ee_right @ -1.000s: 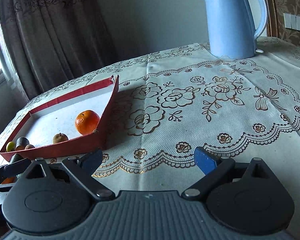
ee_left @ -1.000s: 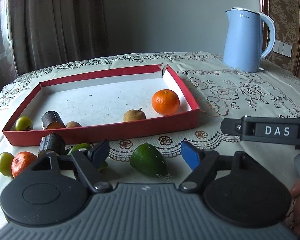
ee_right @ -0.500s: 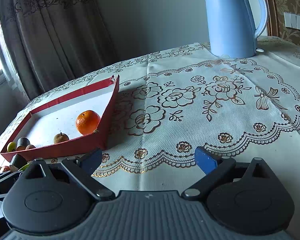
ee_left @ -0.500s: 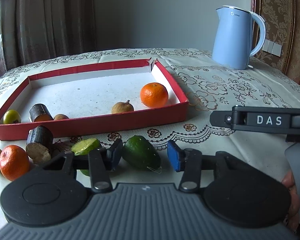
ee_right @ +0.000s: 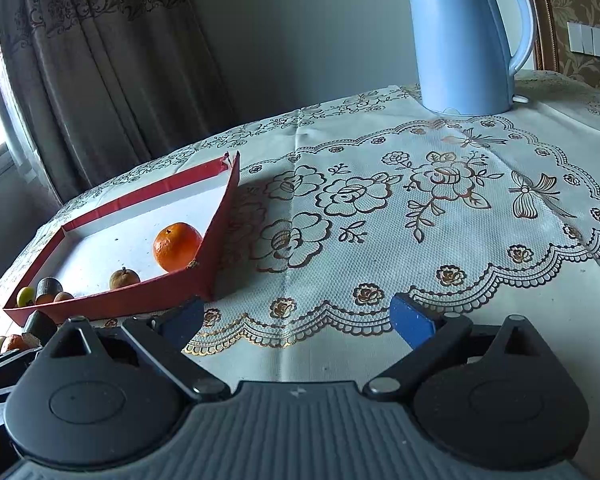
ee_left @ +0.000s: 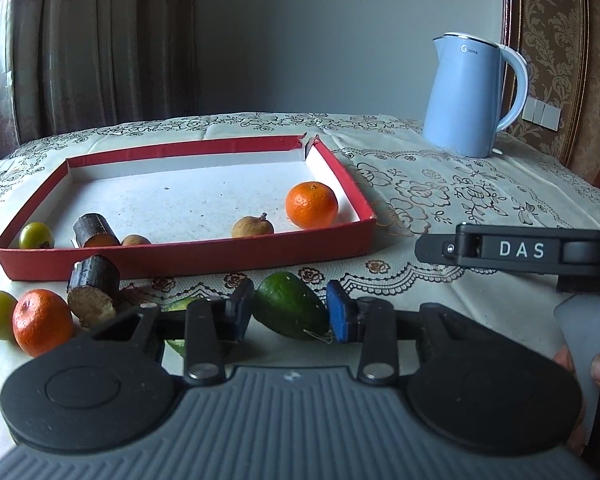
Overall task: Organize fruits
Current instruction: 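Carry the lime into the tray and open the left gripper, then move the right gripper to the green cucumber chunk and close on it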
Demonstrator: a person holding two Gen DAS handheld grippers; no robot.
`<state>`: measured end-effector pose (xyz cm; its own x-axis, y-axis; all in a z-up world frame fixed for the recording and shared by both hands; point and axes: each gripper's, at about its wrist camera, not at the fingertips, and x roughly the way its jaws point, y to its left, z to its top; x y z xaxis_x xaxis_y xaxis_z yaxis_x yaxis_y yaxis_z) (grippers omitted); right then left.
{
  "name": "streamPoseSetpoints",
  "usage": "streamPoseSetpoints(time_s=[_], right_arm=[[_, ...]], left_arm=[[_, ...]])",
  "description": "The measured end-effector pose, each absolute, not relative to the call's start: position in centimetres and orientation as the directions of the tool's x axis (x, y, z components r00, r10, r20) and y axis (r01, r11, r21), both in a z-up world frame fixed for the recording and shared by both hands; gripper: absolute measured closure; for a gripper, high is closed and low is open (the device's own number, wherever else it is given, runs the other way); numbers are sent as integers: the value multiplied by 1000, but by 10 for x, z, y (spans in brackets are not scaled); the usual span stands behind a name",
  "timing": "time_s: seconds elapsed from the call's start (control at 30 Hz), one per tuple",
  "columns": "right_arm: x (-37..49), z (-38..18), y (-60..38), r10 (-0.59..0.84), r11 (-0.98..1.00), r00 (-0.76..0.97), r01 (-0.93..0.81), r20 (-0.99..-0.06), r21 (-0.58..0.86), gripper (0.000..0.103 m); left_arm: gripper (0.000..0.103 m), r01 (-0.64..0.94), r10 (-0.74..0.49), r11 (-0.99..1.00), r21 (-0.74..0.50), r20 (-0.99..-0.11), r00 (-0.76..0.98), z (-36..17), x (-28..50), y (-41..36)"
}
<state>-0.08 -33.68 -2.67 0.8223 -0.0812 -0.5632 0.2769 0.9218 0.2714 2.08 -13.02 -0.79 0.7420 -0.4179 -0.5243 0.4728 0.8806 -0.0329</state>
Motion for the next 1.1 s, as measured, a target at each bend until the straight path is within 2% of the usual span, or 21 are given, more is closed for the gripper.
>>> streamPoseSetpoints(time_s=[0.17,0.3,0.47,0.5,0.53,0.57,0.6,0.73,0.9,1.1], right_arm=[[-1,-27,-337,-78,920,824,276,-561,277,2],[-1,-27,-337,-78,920,824,275,-561,277,2],[-1,-27,-337,-77,921,824,275,-561,277,2],[-1,-27,-337,-76,920,824,275,-561,278,1],[-1,-27,-337,-75,920,825,274,-560,281,1],[-1,-27,-338,-73,919,825,273,-560,283,1],[-1,-27,-338,-72,919,826,273,-559,285,1],[-1,-27,-338,-71,919,826,272,-559,286,1],[-2,-26,-340,-64,916,830,269,-554,298,1],[-5,-24,-335,-42,928,851,227,-523,296,1]], left_arm=[[68,469,-411,883,-5,-490,769,5,24,-125],[67,443,-387,896,30,-439,811,25,46,-121],[67,392,-338,919,49,-416,844,36,82,-117],[62,380,-328,924,47,-418,847,37,86,-116],[40,367,-317,929,43,-415,853,37,88,-112],[26,351,-306,936,42,-402,863,38,86,-107],[6,335,-293,941,44,-384,875,38,83,-103],[3,324,-278,943,75,-353,893,42,61,-83],[0,334,-301,942,33,-360,883,38,23,-38],[0,275,-229,960,49,-426,875,13,-9,11]])
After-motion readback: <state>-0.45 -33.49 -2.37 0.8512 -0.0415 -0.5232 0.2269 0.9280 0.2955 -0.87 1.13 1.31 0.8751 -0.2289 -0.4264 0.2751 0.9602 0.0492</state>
